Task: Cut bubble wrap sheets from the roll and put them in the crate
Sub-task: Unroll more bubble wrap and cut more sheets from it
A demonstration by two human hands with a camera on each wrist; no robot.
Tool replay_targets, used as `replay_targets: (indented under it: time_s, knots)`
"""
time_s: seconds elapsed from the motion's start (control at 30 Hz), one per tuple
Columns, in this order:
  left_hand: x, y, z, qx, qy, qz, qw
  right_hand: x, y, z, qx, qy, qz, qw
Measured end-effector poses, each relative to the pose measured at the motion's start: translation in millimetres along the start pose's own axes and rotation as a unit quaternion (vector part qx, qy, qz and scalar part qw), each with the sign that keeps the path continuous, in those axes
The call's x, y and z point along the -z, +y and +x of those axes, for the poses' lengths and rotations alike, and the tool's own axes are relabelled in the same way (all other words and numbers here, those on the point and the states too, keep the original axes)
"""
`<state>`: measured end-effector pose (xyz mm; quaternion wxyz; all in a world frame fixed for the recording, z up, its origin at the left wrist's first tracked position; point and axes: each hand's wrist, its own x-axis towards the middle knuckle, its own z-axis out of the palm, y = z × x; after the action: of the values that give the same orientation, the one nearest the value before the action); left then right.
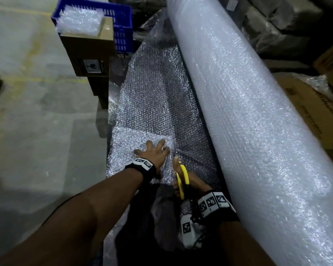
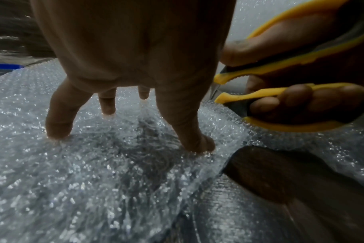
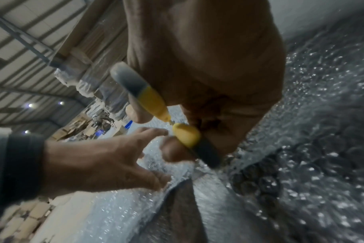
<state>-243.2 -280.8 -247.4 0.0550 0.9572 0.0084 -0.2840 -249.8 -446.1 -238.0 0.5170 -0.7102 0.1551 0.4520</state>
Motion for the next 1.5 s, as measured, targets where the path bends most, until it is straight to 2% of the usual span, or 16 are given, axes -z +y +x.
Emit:
replay_targets:
  time_s: [0.17,0.33,0.53,0.67,0.9,1.07,1.3,1.5]
  knots:
    - [4.0,1.6,1.9,0.004,-0.013,-0.003,1.0,4.3,5.0,9.4,0.004,0.021,-0.029,0.999]
    - [2.1,1.9,6.3,0.008,-0.023,-0.005,1.0,1.6,-6.4,12.7,-0.004,-0.009,0.002,1.0]
    - [1.2,4.1,9.3,0.015,-0.023,0.006,1.0,6.4,-5.1,12.9,0.024,0.013,-0.015,1.0]
    - [0.2,4.3,11.0,0.019,-0.025,0.008,0.999,6.0,-12.3,15.2,-0.006,-0.017,0.006,1.0]
    - [1.5,5.4,12.0,0.024,-0.034,-0.001,0.999,2.6,-7.3,22.8,0.018,0.027,-0.041,0.999]
    - [-0.7,4.8,14.0,0.021,-0.033,0.003,0.999,-1.6,-16.5,20.5,-0.003,-0.007,-0.007,1.0]
    - [-0.7,4.9,12.6,0.019,-0.032,0.014,0.999,2.7,-13.2,18.7,0.014,0.015,-0.018,1.0]
    - [-1.9,2.0,10.2,0.009,-0.022,-0.005,1.0,5.5,-18.0,17.6,-0.009,-0.019,0.0,1.0]
